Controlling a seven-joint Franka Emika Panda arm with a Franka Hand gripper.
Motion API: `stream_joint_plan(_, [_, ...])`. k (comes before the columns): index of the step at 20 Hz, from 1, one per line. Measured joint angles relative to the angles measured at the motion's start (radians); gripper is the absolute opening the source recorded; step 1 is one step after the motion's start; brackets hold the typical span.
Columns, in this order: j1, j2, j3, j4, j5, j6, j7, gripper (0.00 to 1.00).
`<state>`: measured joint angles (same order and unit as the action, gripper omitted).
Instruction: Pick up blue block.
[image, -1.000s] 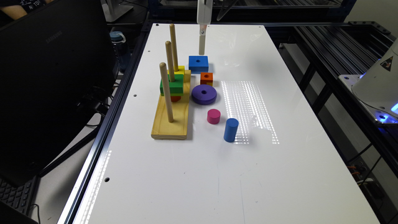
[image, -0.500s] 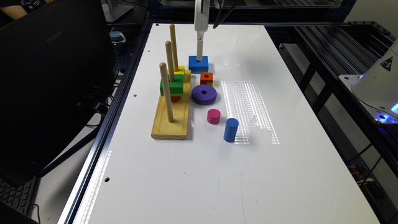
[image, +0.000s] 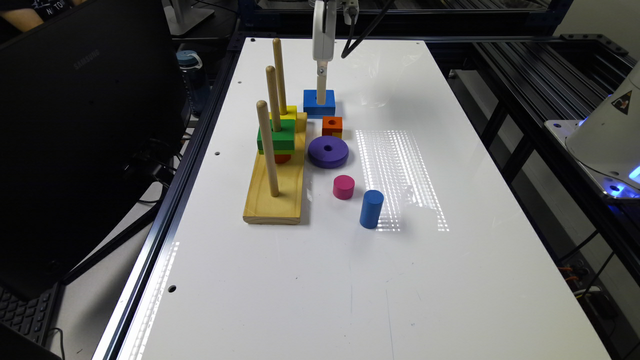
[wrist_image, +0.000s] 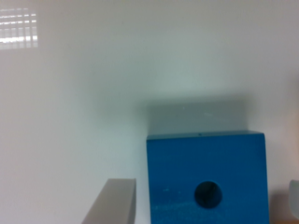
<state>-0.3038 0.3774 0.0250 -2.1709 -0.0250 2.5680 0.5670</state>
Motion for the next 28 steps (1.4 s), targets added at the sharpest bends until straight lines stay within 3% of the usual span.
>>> stream_joint_plan(11, [0.001,0.004,0.008,0.013,0.0002,0.0,0.002,1.0])
stream_joint_plan(17, [0.001,0.04,0.008,0.036,0.0002,0.004,0.002,1.0])
stream_joint_plan(23, [0.001,0.044,0.008,0.039,0.0002,0.004,0.002,1.0])
stream_joint_plan(28, [0.001,0.088,0.008,0.043,0.0002,0.039,0.002,1.0])
